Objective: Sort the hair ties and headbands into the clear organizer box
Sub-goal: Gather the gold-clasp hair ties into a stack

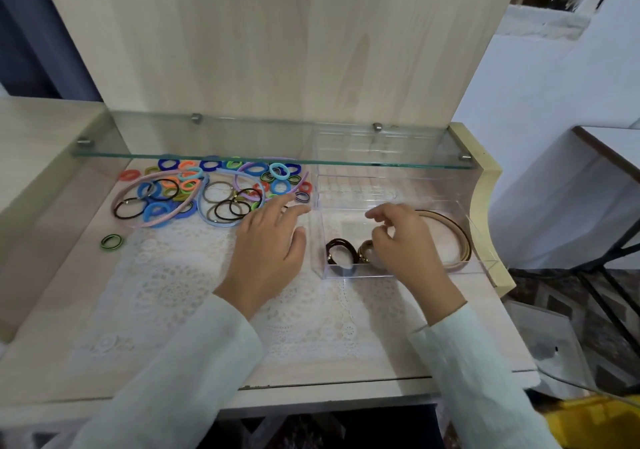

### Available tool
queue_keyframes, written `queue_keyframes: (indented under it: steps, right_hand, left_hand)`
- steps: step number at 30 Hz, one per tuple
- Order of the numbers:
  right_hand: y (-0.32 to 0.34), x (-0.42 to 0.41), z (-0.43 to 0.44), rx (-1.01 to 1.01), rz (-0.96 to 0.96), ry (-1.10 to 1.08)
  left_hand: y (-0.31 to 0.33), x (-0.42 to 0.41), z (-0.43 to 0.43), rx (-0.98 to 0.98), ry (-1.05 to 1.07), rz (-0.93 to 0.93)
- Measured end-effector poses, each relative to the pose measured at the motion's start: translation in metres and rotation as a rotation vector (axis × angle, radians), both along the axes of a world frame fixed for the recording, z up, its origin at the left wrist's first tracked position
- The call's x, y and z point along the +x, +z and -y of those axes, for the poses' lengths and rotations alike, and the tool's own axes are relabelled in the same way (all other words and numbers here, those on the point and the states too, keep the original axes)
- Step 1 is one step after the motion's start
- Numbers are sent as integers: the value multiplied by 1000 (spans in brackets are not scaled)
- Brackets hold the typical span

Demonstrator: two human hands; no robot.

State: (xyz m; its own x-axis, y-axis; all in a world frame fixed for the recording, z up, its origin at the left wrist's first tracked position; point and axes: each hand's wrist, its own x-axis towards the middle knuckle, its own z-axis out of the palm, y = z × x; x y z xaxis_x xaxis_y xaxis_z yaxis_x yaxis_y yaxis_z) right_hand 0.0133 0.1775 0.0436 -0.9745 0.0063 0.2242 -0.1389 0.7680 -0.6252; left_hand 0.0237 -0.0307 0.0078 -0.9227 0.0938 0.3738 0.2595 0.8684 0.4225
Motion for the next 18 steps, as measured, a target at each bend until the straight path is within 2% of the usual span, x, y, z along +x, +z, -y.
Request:
queue_keyframes:
  steps: [2, 6, 14, 18]
  right_hand:
    - [-1, 4, 20, 2, -34, 51]
    - [-6, 11, 53, 143, -69, 147]
    - [-14, 20, 110, 271, -254, 233]
    - [-26, 20, 131, 319, -239, 232]
  left_hand:
    - [-4, 4, 13, -67, 64, 47]
    - [-8, 10, 37, -192, 105, 179]
    - [-11, 20, 68, -242, 134, 236]
    - [-14, 23, 80, -233, 130, 226]
